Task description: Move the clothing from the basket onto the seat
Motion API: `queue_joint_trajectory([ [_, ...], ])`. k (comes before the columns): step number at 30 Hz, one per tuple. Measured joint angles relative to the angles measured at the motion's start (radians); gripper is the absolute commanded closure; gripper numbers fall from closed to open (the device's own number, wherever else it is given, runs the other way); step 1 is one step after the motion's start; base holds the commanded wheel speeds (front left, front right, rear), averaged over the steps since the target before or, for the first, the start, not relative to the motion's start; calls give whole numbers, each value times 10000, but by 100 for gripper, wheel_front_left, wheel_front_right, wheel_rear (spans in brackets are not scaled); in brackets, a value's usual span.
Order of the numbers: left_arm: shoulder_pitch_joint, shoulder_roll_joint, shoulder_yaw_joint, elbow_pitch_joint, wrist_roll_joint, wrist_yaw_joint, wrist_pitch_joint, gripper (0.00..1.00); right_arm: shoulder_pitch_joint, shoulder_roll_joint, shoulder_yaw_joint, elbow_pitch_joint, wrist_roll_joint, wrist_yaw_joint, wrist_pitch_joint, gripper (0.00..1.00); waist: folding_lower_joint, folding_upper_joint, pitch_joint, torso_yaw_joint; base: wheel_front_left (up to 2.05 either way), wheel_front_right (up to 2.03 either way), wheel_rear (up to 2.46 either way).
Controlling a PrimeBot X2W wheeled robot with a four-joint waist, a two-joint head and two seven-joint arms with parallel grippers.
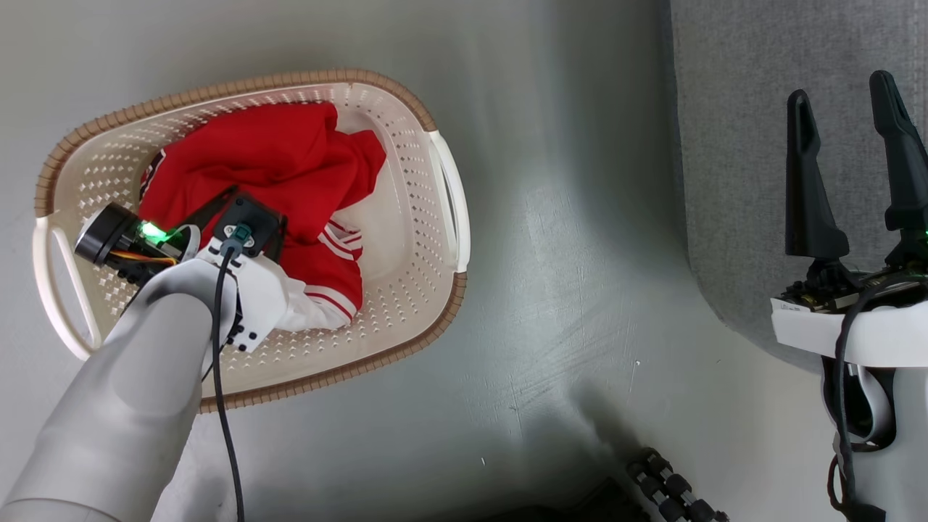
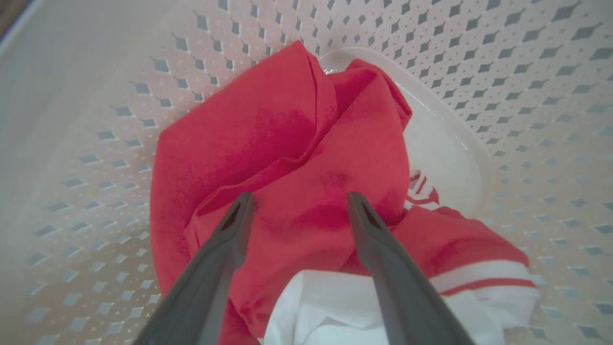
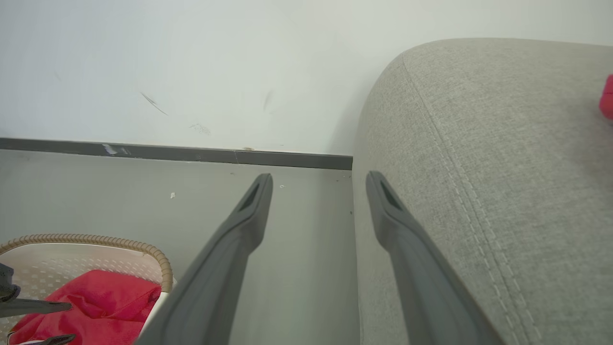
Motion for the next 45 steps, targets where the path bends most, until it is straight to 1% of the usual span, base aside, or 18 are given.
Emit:
queue_joint_trajectory([
  [11, -786, -4, -299, 412, 330, 13, -82, 0, -287, -2, 77, 4, 73, 0, -2, 0, 0, 0, 491, -42, 0, 0, 0],
  [15, -1120, 6, -516, 570, 715, 13, -209, 0, -414, -6, 90, 10, 140, 0, -2, 0, 0, 0, 656, -50, 0, 0, 0],
  [25, -1273, -12, -502, 1298, 729, 100, -176, 0, -600, -6, 174, 56, 167, 0, -2, 0, 0, 0, 840, -54, 0, 0, 0],
  [27, -1305, -69, -506, 1371, 727, 102, -178, 47, -603, -6, 165, 104, 167, 0, -2, 0, 0, -1, 847, -56, 0, 0, 0],
  [28, -1305, -107, -506, 1409, 727, 102, -178, 62, -604, -8, 159, 130, 167, 0, -2, 0, 0, 0, 846, -55, 0, 0, 0],
  [29, -1305, -107, -506, 1409, 727, 102, -178, 62, -604, -8, 159, 130, 167, 0, -2, 0, 0, 0, 846, -55, 0, 0, 0],
  [30, -1305, -151, -508, 1444, 725, 102, -180, 78, -604, -8, 150, 159, 167, 0, -2, 0, 0, 0, 843, -53, 0, 0, 0],
  [31, -1305, -192, -508, 1490, 713, 100, -180, 100, -604, -8, 142, 192, 167, 0, -2, 0, 0, -1, 839, -49, 0, 0, 0],
  [37, -1313, -347, -523, 1638, 656, 96, -374, 100, -734, -8, 82, 295, 169, 0, -2, 0, 0, 0, 791, -12, 0, 0, 0],
  [45, -1319, -608, -430, 1599, 451, 98, -1012, 100, -1185, -15, 12, 508, 219, 0, -2, 0, 0, 0, 657, 140, 0, 0, 0],
])
